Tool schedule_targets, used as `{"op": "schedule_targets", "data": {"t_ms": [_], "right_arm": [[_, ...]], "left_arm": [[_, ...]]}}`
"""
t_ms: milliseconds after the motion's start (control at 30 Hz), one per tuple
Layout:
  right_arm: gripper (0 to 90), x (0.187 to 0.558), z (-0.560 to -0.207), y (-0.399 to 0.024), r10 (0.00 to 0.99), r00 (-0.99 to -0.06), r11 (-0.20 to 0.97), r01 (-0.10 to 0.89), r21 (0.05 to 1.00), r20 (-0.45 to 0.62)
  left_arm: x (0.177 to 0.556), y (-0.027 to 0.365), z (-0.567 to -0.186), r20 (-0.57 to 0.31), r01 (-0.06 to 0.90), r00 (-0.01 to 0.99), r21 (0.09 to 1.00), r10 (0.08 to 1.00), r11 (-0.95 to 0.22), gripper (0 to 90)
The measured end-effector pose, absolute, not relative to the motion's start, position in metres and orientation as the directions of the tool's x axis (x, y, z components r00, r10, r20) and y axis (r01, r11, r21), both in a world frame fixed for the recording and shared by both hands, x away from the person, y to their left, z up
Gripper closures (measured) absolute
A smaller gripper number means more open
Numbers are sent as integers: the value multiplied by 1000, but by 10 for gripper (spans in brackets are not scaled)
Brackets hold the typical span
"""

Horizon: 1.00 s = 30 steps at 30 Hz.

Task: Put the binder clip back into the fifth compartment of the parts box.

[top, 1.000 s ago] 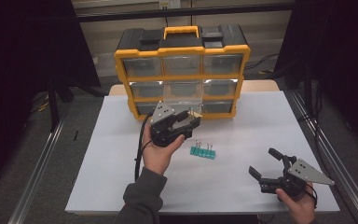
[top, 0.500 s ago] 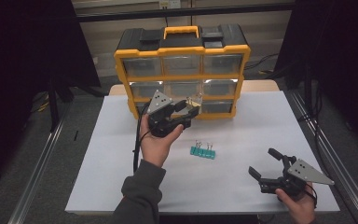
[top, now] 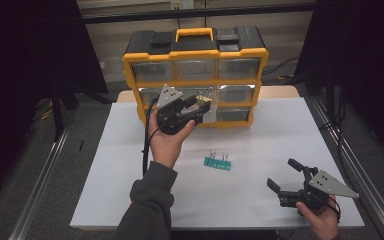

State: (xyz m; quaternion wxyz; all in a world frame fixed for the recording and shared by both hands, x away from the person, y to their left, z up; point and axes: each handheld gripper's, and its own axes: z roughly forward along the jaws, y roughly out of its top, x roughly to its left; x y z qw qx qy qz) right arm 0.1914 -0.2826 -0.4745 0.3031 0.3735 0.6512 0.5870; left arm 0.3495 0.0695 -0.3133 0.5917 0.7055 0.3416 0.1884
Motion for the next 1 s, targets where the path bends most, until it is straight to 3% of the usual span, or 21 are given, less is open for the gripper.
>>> {"op": "schedule_targets", "data": {"t_ms": [1000], "right_arm": [[24, 191, -474, -284, 843, -536, 25, 128, 991, 48]], "left_arm": [[391, 70, -326, -120, 285, 608, 956, 785, -75, 486]]}}
